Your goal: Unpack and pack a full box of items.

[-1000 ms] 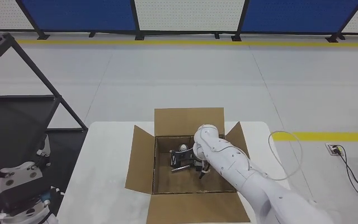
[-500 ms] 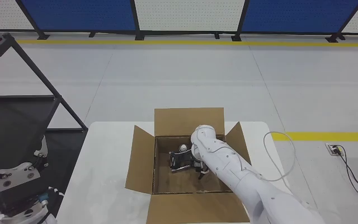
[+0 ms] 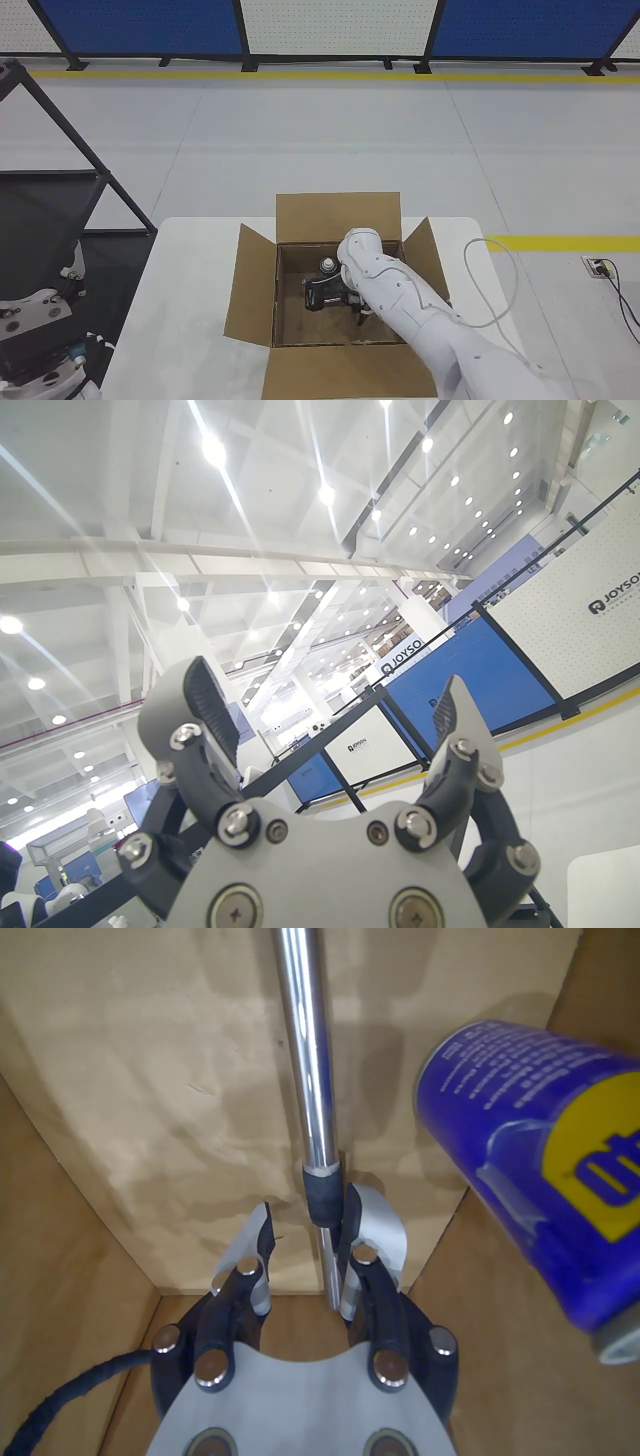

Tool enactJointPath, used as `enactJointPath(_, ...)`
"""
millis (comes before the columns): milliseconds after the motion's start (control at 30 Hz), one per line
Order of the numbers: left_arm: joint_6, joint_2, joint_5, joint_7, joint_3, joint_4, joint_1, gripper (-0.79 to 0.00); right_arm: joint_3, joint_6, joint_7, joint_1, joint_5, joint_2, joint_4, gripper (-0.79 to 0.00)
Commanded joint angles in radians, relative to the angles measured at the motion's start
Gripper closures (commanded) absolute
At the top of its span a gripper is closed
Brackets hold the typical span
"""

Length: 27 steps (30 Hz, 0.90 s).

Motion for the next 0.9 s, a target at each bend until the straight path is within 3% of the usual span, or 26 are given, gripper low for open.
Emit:
enactJointPath(0,0.001,-0.001,0.001,-0.001,0.0,0.001,-0.001,-0.785,0.0,-0.022,-0.012,0.001,-0.004,-0.004,0.005,-0.283)
enactJointPath(200,0.002,-0.003,0.002,-0.004,0.001,0.002,-0.004,-0.785,0.0,-0.025,-0.03,0.0,-0.019,-0.015,0.023,-0.234)
enactJointPath(367,0.004,-0.005,0.005,-0.002,0.0,0.004,-0.005,-0.785,0.002,-0.028,-0.042,-0.002,-0.024,-0.023,0.038,-0.256)
enactJointPath(467,0.004,-0.006,0.007,-0.002,0.0,0.004,-0.005,-0.785,0.005,-0.03,-0.044,-0.003,-0.025,-0.028,0.047,-0.206)
enactJointPath(600,0.005,-0.007,0.009,-0.004,0.0,0.004,-0.005,-0.785,0.008,-0.032,-0.043,-0.002,-0.025,-0.034,0.058,0.0)
enactJointPath(867,0.004,-0.01,0.012,-0.005,0.0,0.002,-0.005,-0.785,0.017,-0.032,-0.062,0.005,-0.024,-0.04,0.075,0.0)
